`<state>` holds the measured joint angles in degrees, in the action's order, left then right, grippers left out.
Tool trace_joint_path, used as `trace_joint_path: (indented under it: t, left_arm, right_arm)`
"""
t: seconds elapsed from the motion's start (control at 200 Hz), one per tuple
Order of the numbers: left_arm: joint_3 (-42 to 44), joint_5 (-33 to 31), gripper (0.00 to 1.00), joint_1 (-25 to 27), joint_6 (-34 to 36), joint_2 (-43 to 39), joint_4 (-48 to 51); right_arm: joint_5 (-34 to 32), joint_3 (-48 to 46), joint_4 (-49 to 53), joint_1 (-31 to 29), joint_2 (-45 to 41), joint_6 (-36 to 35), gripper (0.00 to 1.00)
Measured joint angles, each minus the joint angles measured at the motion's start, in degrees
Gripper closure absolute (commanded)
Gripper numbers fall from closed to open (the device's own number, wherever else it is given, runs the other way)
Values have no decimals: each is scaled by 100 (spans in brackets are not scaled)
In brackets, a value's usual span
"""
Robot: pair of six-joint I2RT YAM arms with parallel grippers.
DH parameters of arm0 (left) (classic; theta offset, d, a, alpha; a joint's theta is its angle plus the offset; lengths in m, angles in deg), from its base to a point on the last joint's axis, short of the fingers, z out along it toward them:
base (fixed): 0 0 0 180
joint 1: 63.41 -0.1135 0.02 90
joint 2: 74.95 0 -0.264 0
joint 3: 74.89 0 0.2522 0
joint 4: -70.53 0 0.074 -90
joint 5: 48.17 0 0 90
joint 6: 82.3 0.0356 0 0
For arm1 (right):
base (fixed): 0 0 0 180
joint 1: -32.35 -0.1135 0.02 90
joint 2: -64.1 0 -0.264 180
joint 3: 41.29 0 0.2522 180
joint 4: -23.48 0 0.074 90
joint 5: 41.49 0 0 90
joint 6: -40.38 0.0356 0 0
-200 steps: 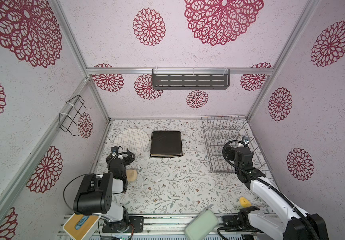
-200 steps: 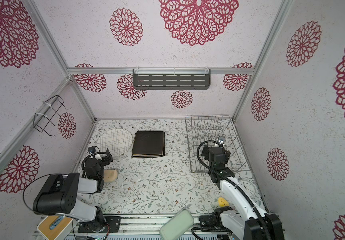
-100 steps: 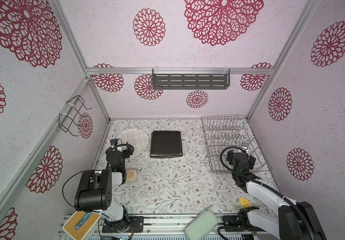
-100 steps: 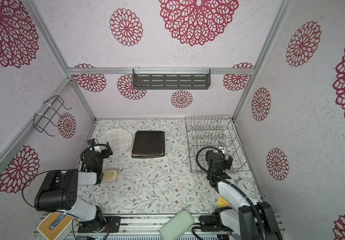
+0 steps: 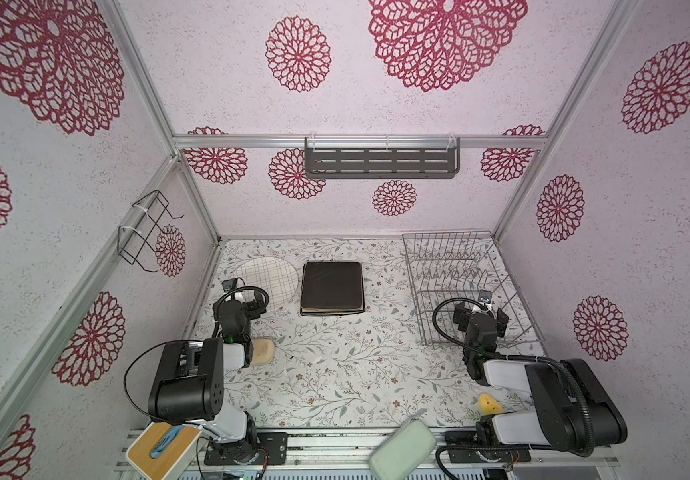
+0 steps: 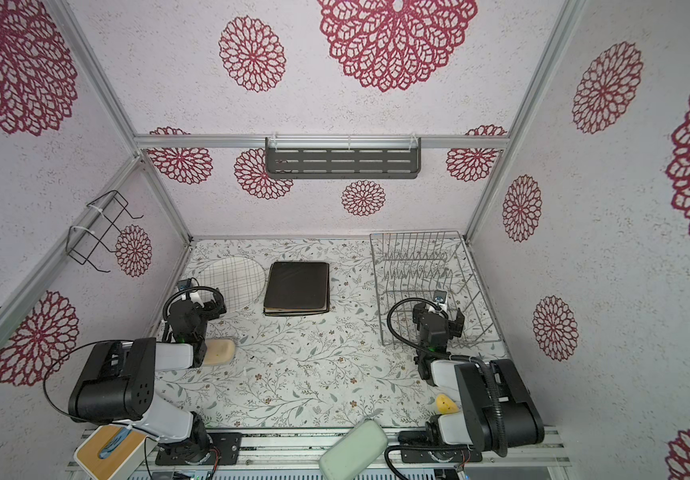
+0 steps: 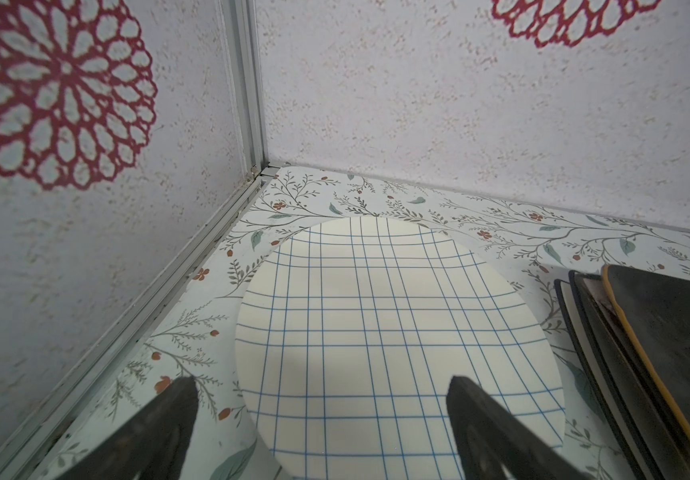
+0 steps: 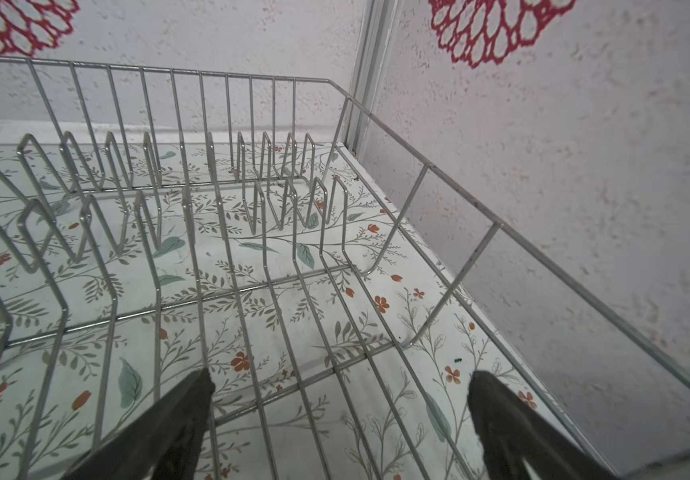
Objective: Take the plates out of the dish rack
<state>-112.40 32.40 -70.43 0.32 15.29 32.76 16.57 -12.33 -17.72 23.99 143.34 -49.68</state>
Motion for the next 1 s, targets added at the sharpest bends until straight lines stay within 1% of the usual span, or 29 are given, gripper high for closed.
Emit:
trace_joint_path:
  t: [0.12, 0.36, 0.435, 1.001]
  left_arm:
    - [0, 0, 3, 0, 0, 0, 0]
    - [0, 2, 3, 0, 0, 0, 4]
    - [0, 0, 3, 0, 0, 0, 4]
    - [0, 0, 3, 0, 0, 0, 7]
  right_arm:
    - [367, -46, -382, 192, 162, 11, 1]
    - [879, -68, -1486, 306, 726, 7, 1]
    - [1012, -79, -1615, 337, 767, 9, 1]
    - [955, -87, -1742, 367, 809, 114, 1]
